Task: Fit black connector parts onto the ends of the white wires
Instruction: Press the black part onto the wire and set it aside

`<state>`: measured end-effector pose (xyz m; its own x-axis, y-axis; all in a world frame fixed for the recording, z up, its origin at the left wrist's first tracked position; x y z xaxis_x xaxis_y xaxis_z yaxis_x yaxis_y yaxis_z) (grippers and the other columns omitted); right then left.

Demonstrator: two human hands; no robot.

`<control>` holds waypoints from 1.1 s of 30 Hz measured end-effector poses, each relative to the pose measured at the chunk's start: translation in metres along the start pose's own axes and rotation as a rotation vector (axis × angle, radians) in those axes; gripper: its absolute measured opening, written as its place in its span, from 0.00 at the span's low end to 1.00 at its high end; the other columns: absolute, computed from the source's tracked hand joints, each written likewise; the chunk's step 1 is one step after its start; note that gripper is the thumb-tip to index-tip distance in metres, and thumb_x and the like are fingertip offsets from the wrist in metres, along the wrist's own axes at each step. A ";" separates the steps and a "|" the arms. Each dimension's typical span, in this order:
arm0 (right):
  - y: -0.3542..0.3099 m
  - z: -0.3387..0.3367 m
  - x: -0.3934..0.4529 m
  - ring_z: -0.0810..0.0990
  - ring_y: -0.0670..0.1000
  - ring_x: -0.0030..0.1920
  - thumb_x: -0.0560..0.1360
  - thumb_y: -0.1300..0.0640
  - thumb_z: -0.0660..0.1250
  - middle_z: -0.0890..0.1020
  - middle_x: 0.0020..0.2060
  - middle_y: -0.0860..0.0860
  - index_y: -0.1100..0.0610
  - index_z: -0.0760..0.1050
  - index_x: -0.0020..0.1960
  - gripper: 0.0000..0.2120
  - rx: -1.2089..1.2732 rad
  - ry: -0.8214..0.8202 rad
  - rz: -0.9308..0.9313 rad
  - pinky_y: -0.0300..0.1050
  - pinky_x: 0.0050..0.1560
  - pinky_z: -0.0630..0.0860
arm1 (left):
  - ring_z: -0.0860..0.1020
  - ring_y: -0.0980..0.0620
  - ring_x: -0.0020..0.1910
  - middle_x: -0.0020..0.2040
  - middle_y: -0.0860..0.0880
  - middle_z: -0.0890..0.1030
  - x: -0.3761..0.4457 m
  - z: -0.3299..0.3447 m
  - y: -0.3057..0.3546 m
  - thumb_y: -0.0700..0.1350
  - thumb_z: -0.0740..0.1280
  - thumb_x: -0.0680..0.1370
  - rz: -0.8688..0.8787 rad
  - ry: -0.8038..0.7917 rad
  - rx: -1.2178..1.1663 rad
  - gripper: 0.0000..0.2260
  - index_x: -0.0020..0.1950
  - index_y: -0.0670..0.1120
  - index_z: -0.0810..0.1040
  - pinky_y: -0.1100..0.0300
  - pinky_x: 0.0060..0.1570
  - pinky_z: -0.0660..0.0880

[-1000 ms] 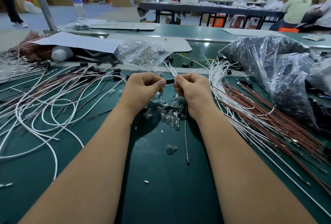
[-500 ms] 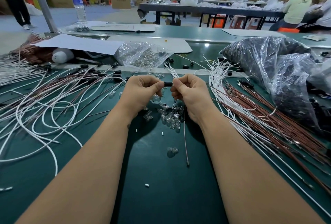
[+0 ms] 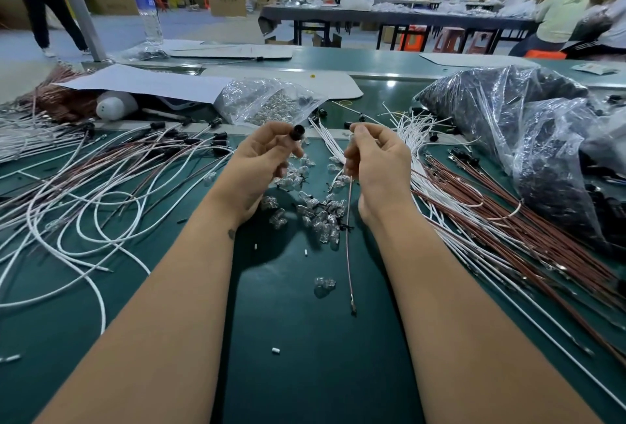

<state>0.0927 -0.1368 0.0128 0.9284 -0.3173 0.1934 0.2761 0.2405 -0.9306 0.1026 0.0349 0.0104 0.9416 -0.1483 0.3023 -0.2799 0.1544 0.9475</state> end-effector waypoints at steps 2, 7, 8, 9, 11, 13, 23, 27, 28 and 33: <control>-0.001 0.003 -0.001 0.72 0.44 0.26 0.80 0.61 0.63 0.76 0.26 0.49 0.61 0.78 0.45 0.07 0.017 -0.038 -0.014 0.36 0.27 0.70 | 0.75 0.57 0.37 0.38 0.53 0.82 0.000 0.001 0.001 0.46 0.66 0.73 0.010 -0.034 -0.040 0.04 0.45 0.51 0.80 0.64 0.42 0.70; -0.002 0.013 -0.004 0.75 0.48 0.30 0.77 0.64 0.65 0.79 0.30 0.53 0.61 0.81 0.45 0.06 0.095 -0.179 0.023 0.39 0.32 0.73 | 0.80 0.57 0.44 0.40 0.55 0.83 -0.001 0.004 0.001 0.43 0.65 0.73 0.036 -0.079 -0.077 0.04 0.44 0.51 0.79 0.60 0.49 0.71; -0.002 0.015 -0.004 0.75 0.48 0.30 0.76 0.66 0.65 0.80 0.31 0.53 0.60 0.81 0.45 0.06 0.115 -0.213 0.030 0.39 0.33 0.73 | 0.80 0.57 0.44 0.39 0.55 0.83 -0.001 0.005 0.002 0.43 0.65 0.73 0.046 -0.090 -0.076 0.05 0.44 0.51 0.80 0.61 0.49 0.71; -0.003 0.017 -0.005 0.75 0.48 0.30 0.75 0.66 0.65 0.79 0.31 0.53 0.60 0.81 0.45 0.06 0.126 -0.244 0.034 0.39 0.32 0.73 | 0.80 0.57 0.44 0.39 0.55 0.83 -0.001 0.006 0.002 0.43 0.66 0.72 0.056 -0.100 -0.072 0.06 0.43 0.52 0.81 0.61 0.50 0.71; -0.003 0.021 -0.007 0.73 0.48 0.29 0.76 0.67 0.65 0.78 0.29 0.53 0.61 0.80 0.44 0.06 0.128 -0.288 0.045 0.40 0.31 0.72 | 0.80 0.58 0.44 0.39 0.54 0.83 -0.002 0.009 0.004 0.43 0.67 0.71 0.066 -0.120 -0.056 0.08 0.41 0.54 0.83 0.63 0.51 0.71; -0.003 0.024 -0.008 0.72 0.48 0.28 0.76 0.66 0.66 0.77 0.27 0.53 0.62 0.79 0.42 0.06 0.128 -0.310 0.061 0.40 0.30 0.70 | 0.80 0.58 0.43 0.39 0.53 0.83 -0.003 0.010 0.003 0.42 0.67 0.71 0.062 -0.126 -0.054 0.07 0.41 0.53 0.83 0.65 0.51 0.72; -0.006 0.028 -0.012 0.72 0.48 0.29 0.75 0.68 0.65 0.76 0.28 0.53 0.61 0.79 0.41 0.07 0.165 -0.384 0.070 0.38 0.30 0.70 | 0.76 0.59 0.35 0.33 0.54 0.79 -0.002 0.004 0.001 0.36 0.65 0.78 0.034 -0.010 0.138 0.06 0.46 0.46 0.79 0.68 0.42 0.72; -0.005 0.021 -0.009 0.72 0.49 0.30 0.75 0.67 0.67 0.77 0.28 0.52 0.60 0.78 0.41 0.06 0.083 -0.320 0.050 0.41 0.32 0.70 | 0.71 0.57 0.33 0.33 0.51 0.75 -0.001 -0.003 0.001 0.38 0.67 0.78 0.039 0.073 0.277 0.06 0.43 0.47 0.81 0.65 0.38 0.68; -0.005 0.020 -0.008 0.72 0.48 0.30 0.75 0.66 0.67 0.77 0.28 0.52 0.60 0.78 0.41 0.05 0.063 -0.306 0.040 0.41 0.32 0.70 | 0.71 0.57 0.34 0.33 0.51 0.76 -0.001 -0.003 0.001 0.38 0.67 0.78 0.039 0.081 0.288 0.07 0.43 0.48 0.81 0.64 0.39 0.68; -0.003 0.016 -0.005 0.74 0.47 0.29 0.76 0.65 0.67 0.78 0.27 0.50 0.61 0.77 0.42 0.04 -0.030 -0.268 0.001 0.39 0.32 0.72 | 0.71 0.52 0.37 0.35 0.47 0.76 -0.001 -0.001 0.001 0.39 0.68 0.78 0.042 0.090 0.323 0.09 0.41 0.51 0.82 0.59 0.42 0.68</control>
<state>0.0909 -0.1215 0.0199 0.9624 -0.0625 0.2643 0.2715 0.2121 -0.9388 0.1015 0.0365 0.0111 0.9368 -0.0596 0.3447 -0.3499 -0.1613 0.9228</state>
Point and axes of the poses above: each hand's wrist, its own x-axis towards the middle knuckle, its own z-axis out of the palm, y = z × x, the point moved 7 cm from there along x, towards the middle knuckle
